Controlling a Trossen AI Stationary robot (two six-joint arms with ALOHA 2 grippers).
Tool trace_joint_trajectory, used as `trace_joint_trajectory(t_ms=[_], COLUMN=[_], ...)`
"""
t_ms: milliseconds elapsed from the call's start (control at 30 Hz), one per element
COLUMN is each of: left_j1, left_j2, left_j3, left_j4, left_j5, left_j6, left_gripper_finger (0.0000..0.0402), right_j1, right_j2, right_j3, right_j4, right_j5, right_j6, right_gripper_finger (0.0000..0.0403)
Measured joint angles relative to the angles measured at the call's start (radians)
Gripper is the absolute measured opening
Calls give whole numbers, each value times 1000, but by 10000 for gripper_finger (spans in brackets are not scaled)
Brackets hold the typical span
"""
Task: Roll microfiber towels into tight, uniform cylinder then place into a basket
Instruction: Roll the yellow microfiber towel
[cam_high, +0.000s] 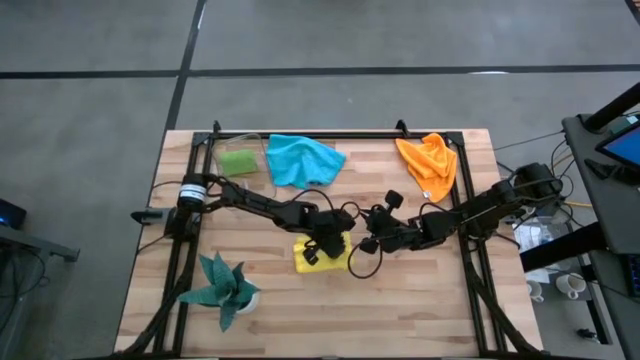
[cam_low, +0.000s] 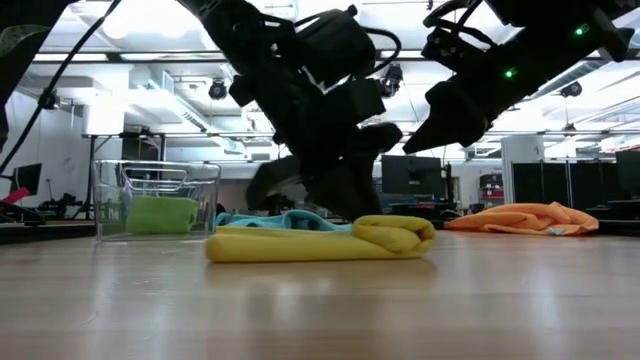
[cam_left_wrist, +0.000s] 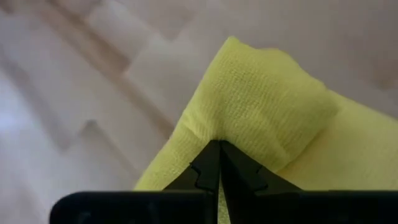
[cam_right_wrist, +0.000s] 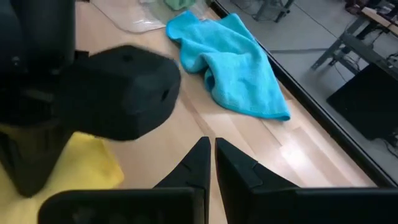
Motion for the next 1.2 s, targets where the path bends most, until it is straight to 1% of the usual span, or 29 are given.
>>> trace_joint_trajectory(t_ms=[100, 300, 367, 500, 600, 700, 767, 900, 1200], left_j1=[6, 25, 28, 23, -5, -36, -59, -97, -125], left_j2=[0, 0, 0, 0, -1, -2, -3, -24, -92], left_j3=[11, 23, 22, 22, 22, 21, 20, 24, 4], left_j4=[7, 19, 28, 33, 23, 8, 8, 10, 14], left_j5=[-74, -121, -132, -137, -137, -146, -180, -256, -261], left_j6=[66, 150, 152, 83, 25, 21, 20, 19, -104], left_gripper_finger=[0, 0, 0, 0, 0, 0, 0, 0, 0], right_j1=[0, 3, 7, 19, 24, 30, 37, 43, 45], right_j2=[0, -1, -1, -20, -52, -88, -108, -142, -150], right_j3=[0, 1, 1, 1, 1, -5, -14, -30, -45], right_j4=[-10, -18, -18, -53, -110, -142, -161, -166, -167], right_j5=[5, 42, 59, 73, 77, 89, 100, 102, 110], right_j6=[0, 0, -2, -1, 45, 83, 104, 121, 133], right_gripper_finger=[18, 18, 18, 18, 18, 18, 18, 18, 18])
